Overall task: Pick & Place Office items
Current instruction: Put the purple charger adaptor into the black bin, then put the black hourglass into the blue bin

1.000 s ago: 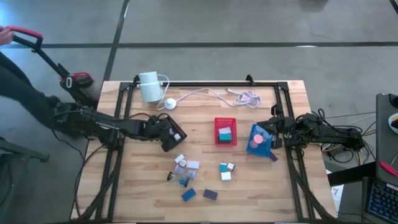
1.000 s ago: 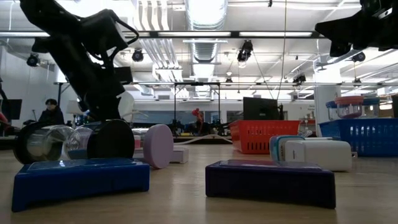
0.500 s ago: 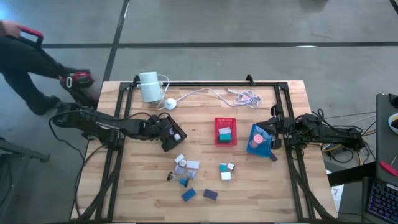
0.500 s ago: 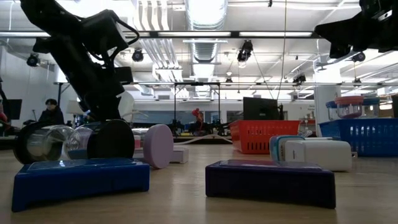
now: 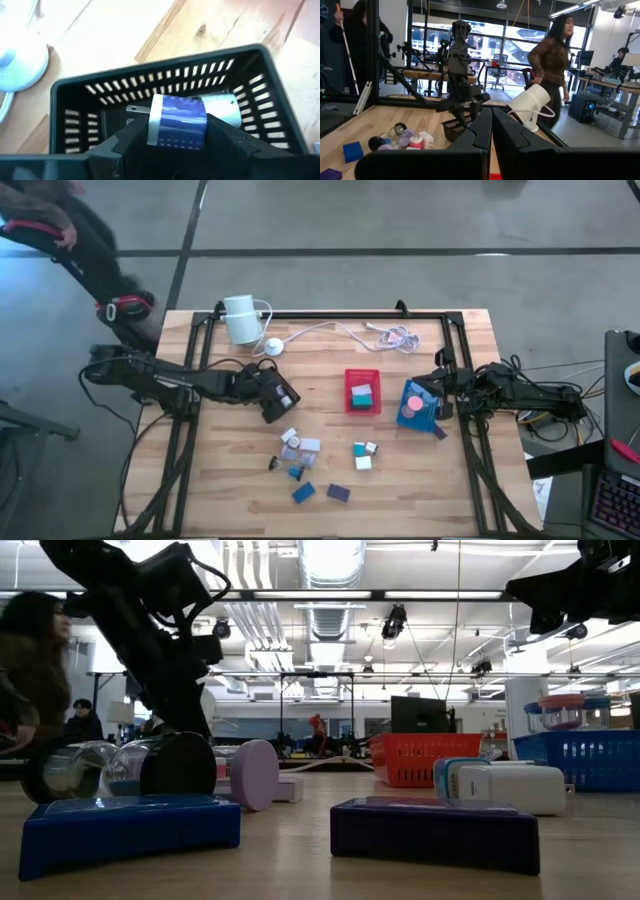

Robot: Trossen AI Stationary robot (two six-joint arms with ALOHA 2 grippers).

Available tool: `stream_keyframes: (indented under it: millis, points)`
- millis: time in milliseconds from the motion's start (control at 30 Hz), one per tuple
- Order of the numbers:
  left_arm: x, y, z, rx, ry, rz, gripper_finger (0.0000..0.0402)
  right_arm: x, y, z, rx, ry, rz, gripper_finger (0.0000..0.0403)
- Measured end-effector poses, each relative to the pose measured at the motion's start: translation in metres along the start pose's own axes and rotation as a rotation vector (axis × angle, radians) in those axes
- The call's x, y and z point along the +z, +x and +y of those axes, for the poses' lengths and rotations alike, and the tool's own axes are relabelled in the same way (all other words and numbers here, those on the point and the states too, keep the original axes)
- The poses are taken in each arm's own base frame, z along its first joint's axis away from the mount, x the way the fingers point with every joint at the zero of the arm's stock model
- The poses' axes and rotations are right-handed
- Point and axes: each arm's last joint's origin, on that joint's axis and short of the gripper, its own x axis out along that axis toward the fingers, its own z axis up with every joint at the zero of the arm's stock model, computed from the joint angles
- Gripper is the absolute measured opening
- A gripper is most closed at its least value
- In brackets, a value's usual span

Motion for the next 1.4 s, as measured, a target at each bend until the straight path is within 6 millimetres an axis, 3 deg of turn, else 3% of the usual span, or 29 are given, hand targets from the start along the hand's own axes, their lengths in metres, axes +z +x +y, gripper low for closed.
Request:
stream_keyframes:
  millis: [133, 467, 567, 700, 867, 1033, 1200, 1400]
  points:
    - [0.004, -0.002, -0.002, -0.019, -0.002, -0.004, 0.0197, 0.000, 0.000, 0.000, 0.004, 0.006, 0.000, 0.0008]
    - [0.003, -0.003, -0.002, -0.042, 0.016, 0.018, 0.0274, 0.000, 0.000, 0.000, 0.009, 0.008, 0.001, 0.0008]
    - [0.010, -0.012, -0.002, -0.047, 0.060, 0.006, 0.0276, 0.000, 0.000, 0.000, 0.009, 0.008, 0.000, 0.0008]
    - [0.024, -0.037, 0.002, -0.060, 0.172, -0.039, 0.0265, 0.000, 0.000, 0.000, 0.009, 0.004, 0.001, 0.0008]
    - [0.047, -0.084, 0.009, -0.160, 0.248, -0.304, 0.0224, 0.000, 0.000, 0.000, 0.008, -0.015, -0.005, 0.0008]
    - [0.056, -0.117, 0.019, -0.303, 0.287, -0.544, 0.0131, 0.000, 0.000, 0.000, 0.004, -0.016, -0.002, 0.0008]
    - [0.051, -0.126, 0.025, -0.327, 0.335, -0.647, 0.0022, -0.001, 0.000, 0.000, 0.004, -0.004, 0.005, 0.0008]
    - [0.043, -0.119, 0.031, -0.450, 0.402, -0.791, 0.0008, -0.003, 0.001, 0.000, 0.001, -0.023, 0.012, 0.0008]
